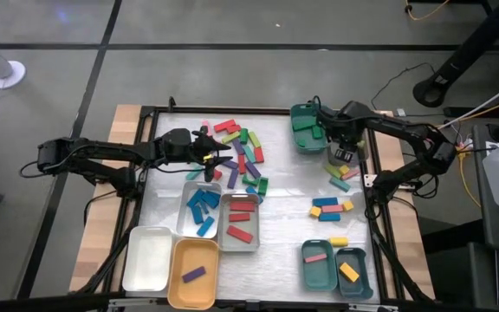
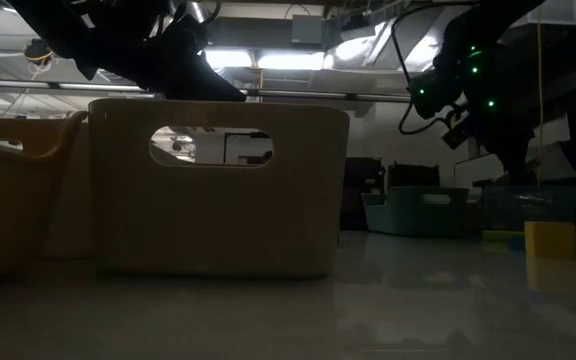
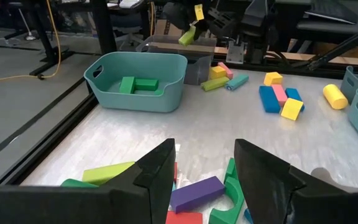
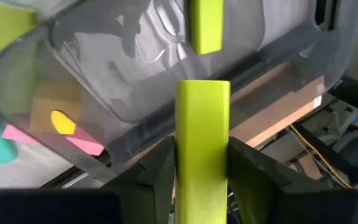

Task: Sort blocks
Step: Put the light green block into the black bin, then put the pink block into the bottom green bin

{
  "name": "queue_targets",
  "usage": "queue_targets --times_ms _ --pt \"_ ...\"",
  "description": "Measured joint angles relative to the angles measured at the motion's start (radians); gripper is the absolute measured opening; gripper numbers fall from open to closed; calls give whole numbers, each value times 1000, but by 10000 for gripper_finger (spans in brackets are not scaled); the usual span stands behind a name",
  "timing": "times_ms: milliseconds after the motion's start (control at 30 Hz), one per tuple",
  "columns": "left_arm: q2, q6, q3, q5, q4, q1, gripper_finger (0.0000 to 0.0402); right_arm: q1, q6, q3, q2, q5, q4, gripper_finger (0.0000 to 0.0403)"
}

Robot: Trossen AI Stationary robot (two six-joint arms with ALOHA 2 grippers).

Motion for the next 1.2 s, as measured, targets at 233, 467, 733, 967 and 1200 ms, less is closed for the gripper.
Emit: queue_targets --times_ms 233,467,733,967,1200 --pt "0 1 0 0 0 0 155 3 0 0 0 -67 6 174" --pt "0 1 0 0 0 0 155 3 13 1 0 -86 -51 180" --pt "0 1 0 0 0 1 155 4 134 1 -15 -234 -238 161" --pt "0 2 0 0 0 1 155 23 151 1 -98 -426 -223 159" --pt "0 2 0 0 0 1 155 181 217 2 -194 -444 -187 159"
